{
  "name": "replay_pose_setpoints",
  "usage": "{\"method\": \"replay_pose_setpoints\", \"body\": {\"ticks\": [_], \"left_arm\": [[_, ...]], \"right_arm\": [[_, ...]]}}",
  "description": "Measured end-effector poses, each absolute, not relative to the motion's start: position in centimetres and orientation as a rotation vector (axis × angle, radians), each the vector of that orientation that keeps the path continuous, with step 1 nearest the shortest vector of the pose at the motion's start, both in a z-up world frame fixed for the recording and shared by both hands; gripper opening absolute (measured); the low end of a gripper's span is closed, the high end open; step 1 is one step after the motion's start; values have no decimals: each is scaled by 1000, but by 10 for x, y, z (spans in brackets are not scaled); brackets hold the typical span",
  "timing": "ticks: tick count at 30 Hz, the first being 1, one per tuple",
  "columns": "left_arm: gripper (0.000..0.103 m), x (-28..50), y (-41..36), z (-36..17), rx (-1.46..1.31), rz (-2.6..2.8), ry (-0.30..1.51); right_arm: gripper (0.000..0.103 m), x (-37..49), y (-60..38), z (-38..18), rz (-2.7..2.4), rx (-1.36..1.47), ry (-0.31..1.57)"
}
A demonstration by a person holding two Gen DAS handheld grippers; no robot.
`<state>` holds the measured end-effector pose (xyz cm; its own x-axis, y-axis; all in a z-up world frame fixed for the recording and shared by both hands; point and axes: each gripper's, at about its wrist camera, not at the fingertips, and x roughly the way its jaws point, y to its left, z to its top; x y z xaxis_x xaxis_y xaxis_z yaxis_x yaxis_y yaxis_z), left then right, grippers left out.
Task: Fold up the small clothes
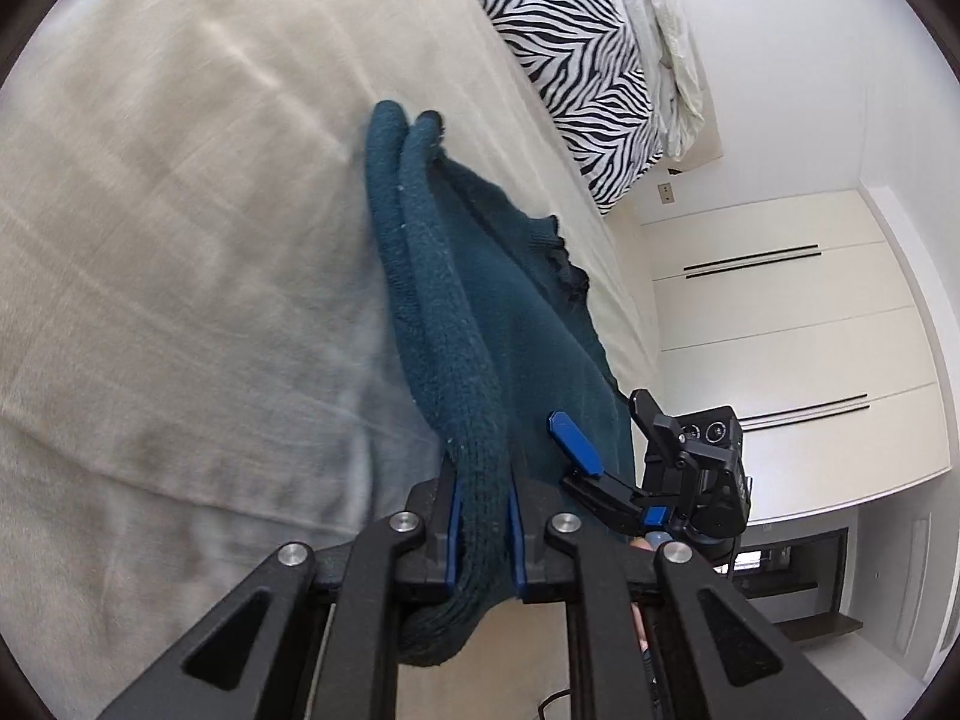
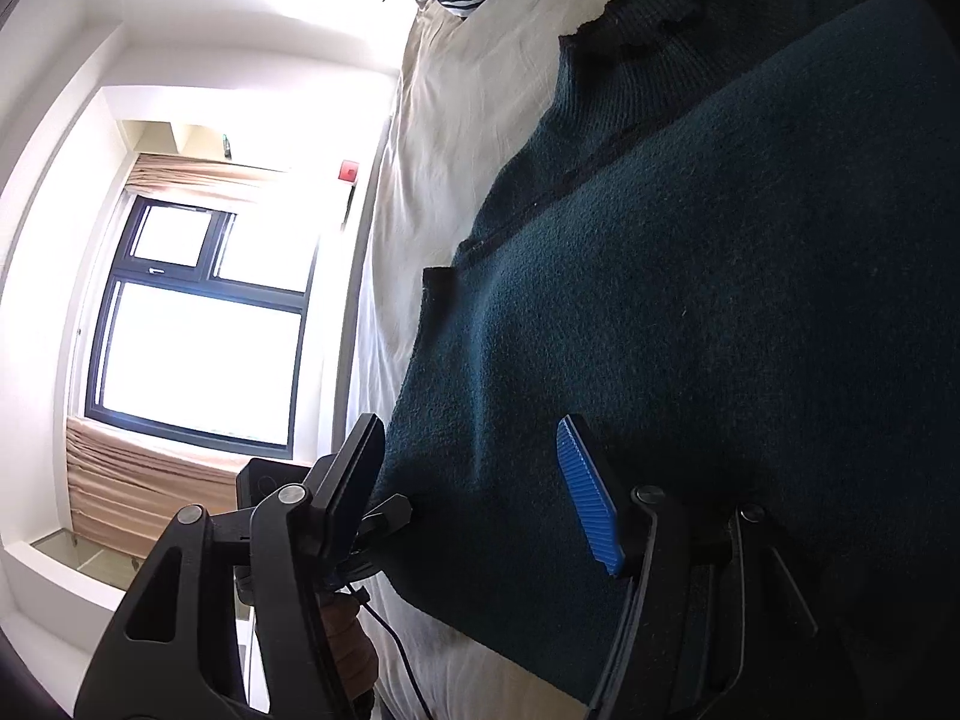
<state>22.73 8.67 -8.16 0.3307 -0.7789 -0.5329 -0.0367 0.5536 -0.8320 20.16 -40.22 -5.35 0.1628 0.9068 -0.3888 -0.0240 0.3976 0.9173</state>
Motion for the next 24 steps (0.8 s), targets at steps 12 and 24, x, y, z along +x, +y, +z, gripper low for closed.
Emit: {"method": "replay_pose_setpoints", "body": {"ticks": [12,24], "left_arm": [[13,233,-101,-14,-610,-842,1098],[62,221,-179,-69,-492,-934,1174]], "right_arm": [[70,194,-584,-60,742,1303,1024],[71,197,-649,-96,704,1398,1004]]}}
